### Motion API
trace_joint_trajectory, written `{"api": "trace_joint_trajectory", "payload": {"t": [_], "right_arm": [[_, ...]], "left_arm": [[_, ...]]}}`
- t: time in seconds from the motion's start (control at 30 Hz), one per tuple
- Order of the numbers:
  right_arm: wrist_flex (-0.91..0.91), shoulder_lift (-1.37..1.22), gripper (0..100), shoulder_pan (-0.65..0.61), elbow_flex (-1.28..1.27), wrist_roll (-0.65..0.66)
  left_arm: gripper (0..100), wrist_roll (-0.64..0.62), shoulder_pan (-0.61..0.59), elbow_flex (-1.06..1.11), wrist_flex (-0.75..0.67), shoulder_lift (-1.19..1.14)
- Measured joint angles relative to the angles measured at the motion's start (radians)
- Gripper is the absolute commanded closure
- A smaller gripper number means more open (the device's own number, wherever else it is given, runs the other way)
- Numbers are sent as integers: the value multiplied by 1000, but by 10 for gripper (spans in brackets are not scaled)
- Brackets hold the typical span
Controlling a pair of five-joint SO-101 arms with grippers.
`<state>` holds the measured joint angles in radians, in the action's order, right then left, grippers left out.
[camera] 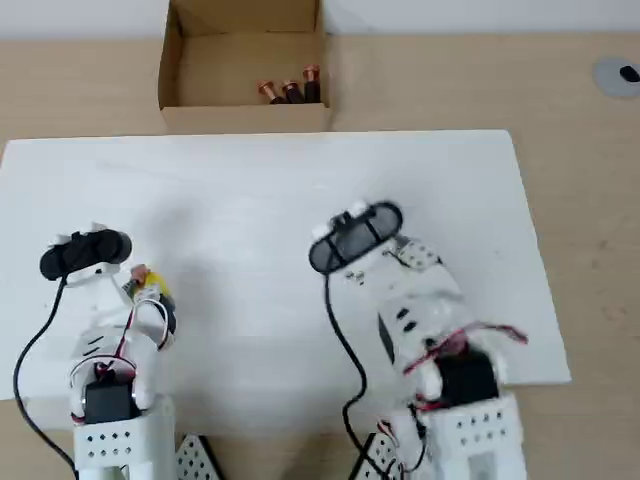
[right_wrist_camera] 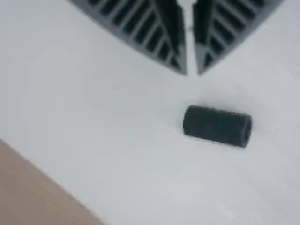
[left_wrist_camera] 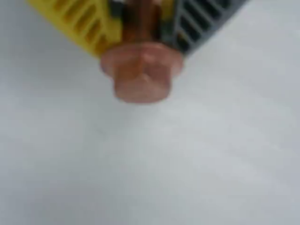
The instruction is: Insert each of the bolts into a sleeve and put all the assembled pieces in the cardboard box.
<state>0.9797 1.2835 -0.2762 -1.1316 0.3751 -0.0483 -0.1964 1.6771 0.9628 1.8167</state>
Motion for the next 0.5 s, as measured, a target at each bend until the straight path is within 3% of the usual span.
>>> {"api": "trace_joint_trajectory", "payload": {"t": [0.2,0.37,0.5], "right_arm": [[193,-572,984,0,430,58],[442,-1094,882,0,856,135],[568,-1353,869,-3,1099,227]], "left_arm": [[995,3,-6,0,0,0],[995,8,-8,0,0,0],[995,58,-9,0,0,0]]}}
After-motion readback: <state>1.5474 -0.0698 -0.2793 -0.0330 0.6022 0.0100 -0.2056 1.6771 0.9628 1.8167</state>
